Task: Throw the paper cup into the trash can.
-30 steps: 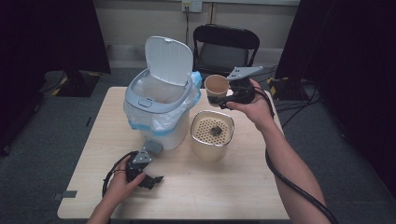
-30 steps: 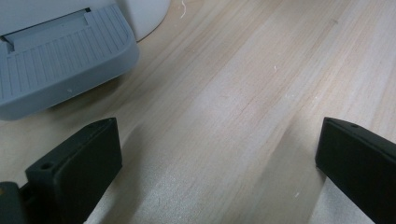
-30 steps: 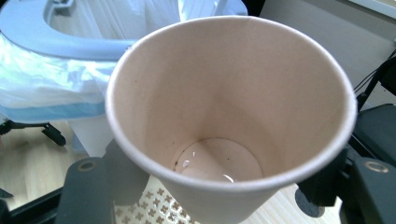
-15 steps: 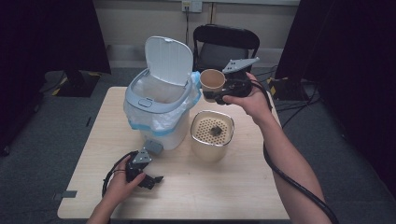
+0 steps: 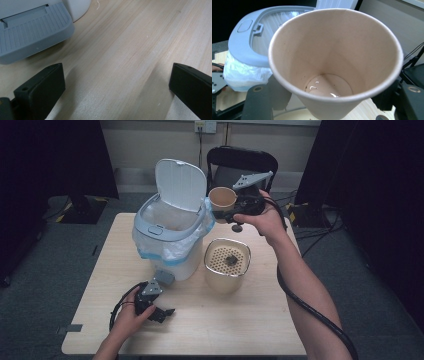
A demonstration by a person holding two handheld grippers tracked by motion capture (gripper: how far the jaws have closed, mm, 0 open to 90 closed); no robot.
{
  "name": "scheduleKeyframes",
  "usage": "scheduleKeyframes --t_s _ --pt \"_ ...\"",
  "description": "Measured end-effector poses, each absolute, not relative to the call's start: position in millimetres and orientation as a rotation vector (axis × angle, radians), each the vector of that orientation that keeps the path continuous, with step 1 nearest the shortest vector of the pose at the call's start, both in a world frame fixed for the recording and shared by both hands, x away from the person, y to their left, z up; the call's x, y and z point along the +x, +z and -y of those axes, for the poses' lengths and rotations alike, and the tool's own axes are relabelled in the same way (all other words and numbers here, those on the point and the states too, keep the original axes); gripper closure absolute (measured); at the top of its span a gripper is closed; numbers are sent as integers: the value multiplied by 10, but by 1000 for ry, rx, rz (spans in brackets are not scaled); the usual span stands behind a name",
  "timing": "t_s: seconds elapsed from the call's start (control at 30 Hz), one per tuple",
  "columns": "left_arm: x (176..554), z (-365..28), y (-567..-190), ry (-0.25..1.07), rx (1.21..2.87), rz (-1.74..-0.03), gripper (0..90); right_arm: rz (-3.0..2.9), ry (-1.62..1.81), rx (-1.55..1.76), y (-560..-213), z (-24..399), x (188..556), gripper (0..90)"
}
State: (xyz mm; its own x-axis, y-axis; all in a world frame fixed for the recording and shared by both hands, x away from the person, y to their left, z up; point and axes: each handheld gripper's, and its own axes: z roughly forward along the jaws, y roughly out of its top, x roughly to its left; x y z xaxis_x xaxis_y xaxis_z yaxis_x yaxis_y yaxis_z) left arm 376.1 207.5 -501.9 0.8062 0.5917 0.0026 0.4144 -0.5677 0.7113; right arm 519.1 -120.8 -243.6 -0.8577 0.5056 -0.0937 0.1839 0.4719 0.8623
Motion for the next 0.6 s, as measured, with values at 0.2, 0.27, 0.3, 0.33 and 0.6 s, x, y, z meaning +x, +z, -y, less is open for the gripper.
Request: scheduleKeyframes --t_s 0.2,0.27,0.3,0.33,0.6 --pt "3760 -2074 -5020 312 2253 -738 0 -2375 1353 581 -2361 1104 5254 301" --pt "3760 -2074 -5020 312 2252 -738 0 -2374 1362 577 -2352 1088 5257 301" --pt "3760 -2074 -5021 310 2252 -738 0 -2375 1359 573 -2343 1054 5268 301" --pt "3760 -2074 -5020 313 2252 -738 0 -2378 1364 571 -2343 1034 5274 301" --pt "3757 -2071 -5023 302 2249 -744 0 -2408 1379 524 -2344 812 5260 301"
